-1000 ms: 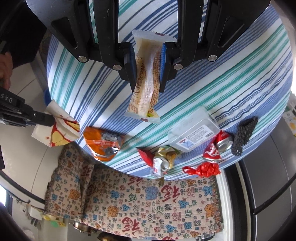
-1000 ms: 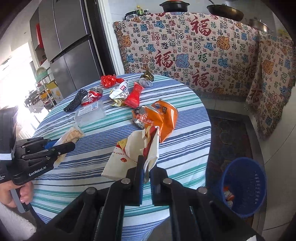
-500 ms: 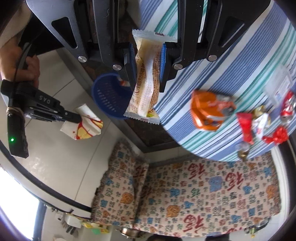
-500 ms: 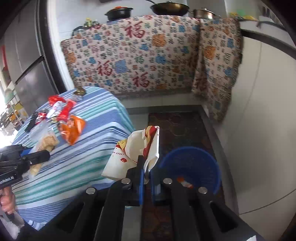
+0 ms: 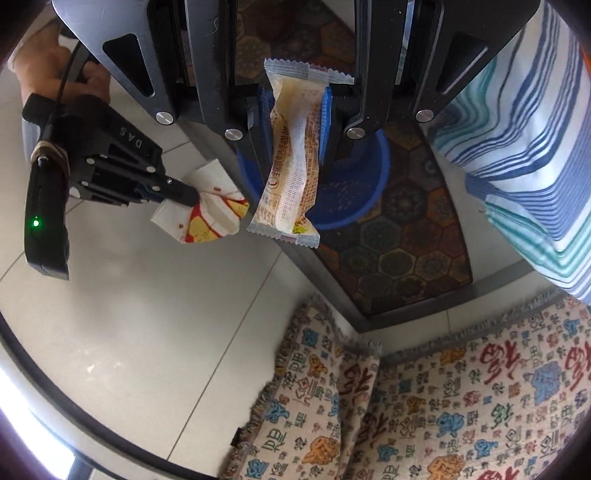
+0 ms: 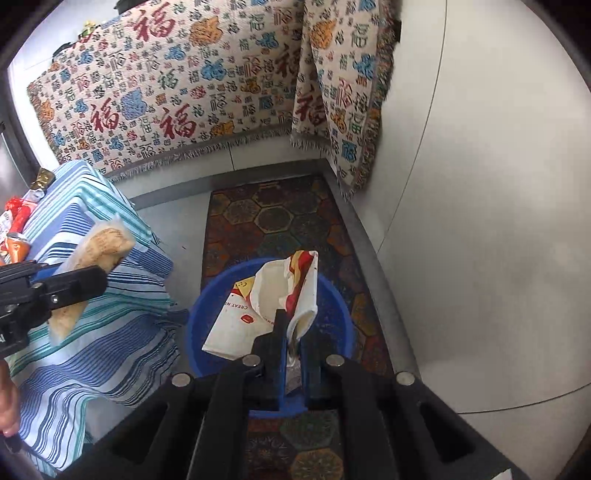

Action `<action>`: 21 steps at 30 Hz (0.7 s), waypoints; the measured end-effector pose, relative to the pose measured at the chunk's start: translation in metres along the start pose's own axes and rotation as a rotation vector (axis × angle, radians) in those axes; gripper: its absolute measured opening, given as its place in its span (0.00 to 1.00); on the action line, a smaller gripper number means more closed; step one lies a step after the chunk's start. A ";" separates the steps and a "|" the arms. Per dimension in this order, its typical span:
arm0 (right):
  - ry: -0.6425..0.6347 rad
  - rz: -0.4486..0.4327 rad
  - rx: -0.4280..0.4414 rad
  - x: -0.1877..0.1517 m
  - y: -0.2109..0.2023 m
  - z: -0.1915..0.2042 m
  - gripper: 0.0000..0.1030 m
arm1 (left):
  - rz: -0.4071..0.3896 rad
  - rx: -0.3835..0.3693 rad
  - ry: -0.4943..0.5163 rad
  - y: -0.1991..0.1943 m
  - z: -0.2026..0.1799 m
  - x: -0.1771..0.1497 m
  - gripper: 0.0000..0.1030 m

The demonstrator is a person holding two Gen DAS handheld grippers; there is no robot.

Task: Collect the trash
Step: 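Carry both items over the blue wastebasket and open both tools to drop them, then return both tools to the table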

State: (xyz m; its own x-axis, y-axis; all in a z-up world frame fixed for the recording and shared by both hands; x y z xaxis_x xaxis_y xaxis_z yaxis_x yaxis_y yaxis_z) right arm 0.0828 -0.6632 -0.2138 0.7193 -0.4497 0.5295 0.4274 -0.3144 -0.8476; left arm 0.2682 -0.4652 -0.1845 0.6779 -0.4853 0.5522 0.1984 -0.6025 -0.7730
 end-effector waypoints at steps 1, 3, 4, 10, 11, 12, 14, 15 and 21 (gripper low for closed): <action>0.000 0.006 0.002 0.000 0.005 -0.003 0.06 | 0.006 -0.001 0.003 0.008 -0.002 0.002 0.20; -0.001 0.012 0.005 0.001 0.013 -0.007 0.06 | 0.016 -0.003 0.015 0.022 -0.006 0.005 0.20; -0.001 0.013 0.003 0.002 0.017 -0.008 0.06 | 0.019 -0.002 0.020 0.027 -0.007 0.007 0.20; 0.001 0.006 0.031 0.001 0.033 -0.012 0.19 | 0.036 -0.010 0.003 0.052 -0.005 0.016 0.54; -0.001 0.003 0.033 0.002 0.033 -0.012 0.22 | 0.026 -0.004 0.004 0.053 -0.006 0.015 0.60; -0.004 0.000 0.034 0.002 0.033 -0.011 0.24 | 0.019 -0.003 0.003 0.054 -0.006 0.015 0.61; -0.001 -0.018 0.033 0.003 0.029 -0.010 0.33 | 0.015 -0.004 -0.011 0.054 -0.004 0.016 0.62; 0.002 -0.029 0.033 0.003 0.026 -0.009 0.33 | 0.012 -0.003 -0.019 0.051 -0.003 0.016 0.62; -0.028 -0.125 0.011 0.004 -0.007 0.010 0.33 | -0.039 0.037 -0.014 -0.001 -0.005 -0.004 0.69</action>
State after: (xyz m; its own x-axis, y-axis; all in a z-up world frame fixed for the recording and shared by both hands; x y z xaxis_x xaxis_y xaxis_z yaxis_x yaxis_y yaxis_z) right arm 0.0880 -0.6545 -0.2059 0.6746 -0.3841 0.6304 0.5210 -0.3572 -0.7752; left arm 0.2616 -0.4663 -0.1840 0.6786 -0.4528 0.5784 0.2507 -0.5973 -0.7618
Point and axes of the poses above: each gripper's, at about its wrist camera, not at the fingertips, and y roughly the way its jaws point, z to its left, x to its top, the point moved 1 cm from there along y, roughly the way its jaws point
